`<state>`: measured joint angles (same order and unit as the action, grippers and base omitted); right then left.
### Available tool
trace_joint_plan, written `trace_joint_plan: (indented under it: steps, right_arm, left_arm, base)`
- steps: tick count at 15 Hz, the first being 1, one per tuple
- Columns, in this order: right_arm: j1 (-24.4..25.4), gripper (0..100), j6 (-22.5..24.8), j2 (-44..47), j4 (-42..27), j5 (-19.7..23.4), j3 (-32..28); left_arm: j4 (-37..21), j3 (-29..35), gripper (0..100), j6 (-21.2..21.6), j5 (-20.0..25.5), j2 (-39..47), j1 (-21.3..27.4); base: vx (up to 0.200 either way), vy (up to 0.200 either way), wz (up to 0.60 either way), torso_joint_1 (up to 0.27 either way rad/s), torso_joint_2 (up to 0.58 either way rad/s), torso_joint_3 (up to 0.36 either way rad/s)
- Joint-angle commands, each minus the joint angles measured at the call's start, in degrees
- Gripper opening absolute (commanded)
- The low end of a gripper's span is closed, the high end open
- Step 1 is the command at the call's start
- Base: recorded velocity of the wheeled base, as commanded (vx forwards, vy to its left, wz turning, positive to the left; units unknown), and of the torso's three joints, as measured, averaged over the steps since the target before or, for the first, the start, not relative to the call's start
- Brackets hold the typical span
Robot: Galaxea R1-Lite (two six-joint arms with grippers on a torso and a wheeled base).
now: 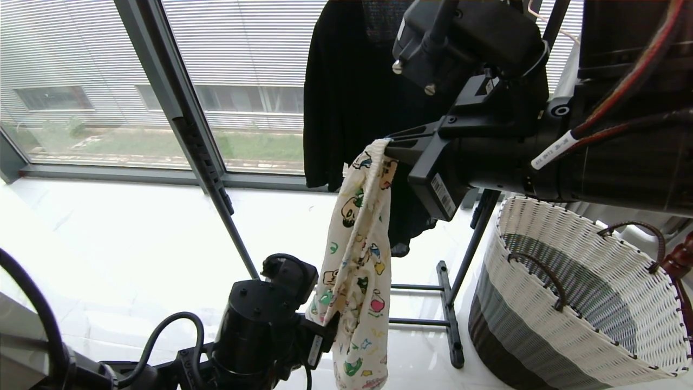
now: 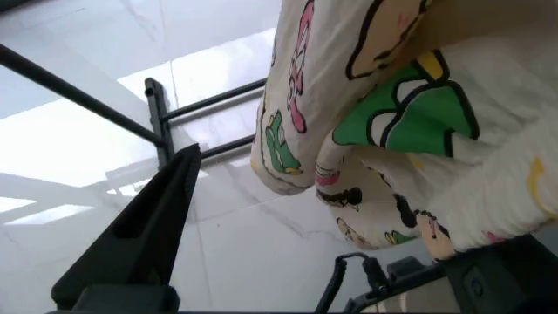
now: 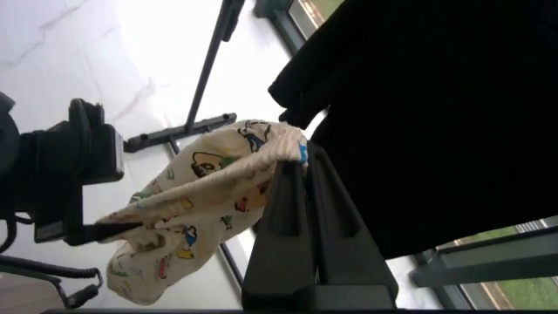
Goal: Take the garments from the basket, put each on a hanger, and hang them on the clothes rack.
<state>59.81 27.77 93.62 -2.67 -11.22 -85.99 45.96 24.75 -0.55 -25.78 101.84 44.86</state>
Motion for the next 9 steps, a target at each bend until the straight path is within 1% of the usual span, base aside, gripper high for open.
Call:
trace_joint_plan:
  steps: [1,2,4,5,6,7,8,9]
  right_arm:
    - [-1.2,0,0.0,-0.4,0.1,0.0,0.4]
    - [-2.4,0,0.0,-1.3,0.1,0.0,1.8]
    - [-4.5,0,0.0,-4.2,0.1,0.0,6.7]
    - [-5.7,0,0.0,-6.3,0.1,0.0,10.3]
    - [-6.1,0,0.0,-7.4,0.1,0.0,12.1]
    - [-7.7,0,0.0,-11.7,0.1,0.0,18.6]
    - [-8.8,0,0.0,-14.8,0.1,0.0,22.9]
    - [-10.5,0,0.0,-18.3,0.1,0.0,27.2]
  left_arm:
    - [0.0,-4.4,0,0.2,-0.1,-5.7,-0.3]
    - [0.0,-8.0,0,2.0,-0.1,-10.0,-0.3]
    - [0.0,-13.1,0,9.1,0.1,-17.1,-1.3]
    - [0.1,-15.0,0,13.0,0.3,-20.5,-2.1]
    - [0.0,-15.4,0,14.3,0.6,-21.9,-2.4]
    - [0.0,-15.3,0,17.7,3.0,-25.6,-3.0]
    - [0.0,-13.9,0,19.7,5.2,-27.2,-3.6]
    - [-0.2,-11.2,0,20.9,8.0,-28.0,-4.5]
  base:
    - [0.000,0.000,0.00,0.000,0.00,0.000]
    - [0.000,0.000,0.00,0.000,0.00,0.000]
    - [0.000,0.000,0.00,0.000,0.00,0.000]
    - [0.000,0.000,0.00,0.000,0.00,0.000]
    - [0.000,0.000,0.00,0.000,0.00,0.000]
    - [0.000,0.000,0.00,0.000,0.00,0.000]
    - [0.000,0.000,0.00,0.000,0.00,0.000]
    - [0.000,0.000,0.00,0.000,0.00,0.000]
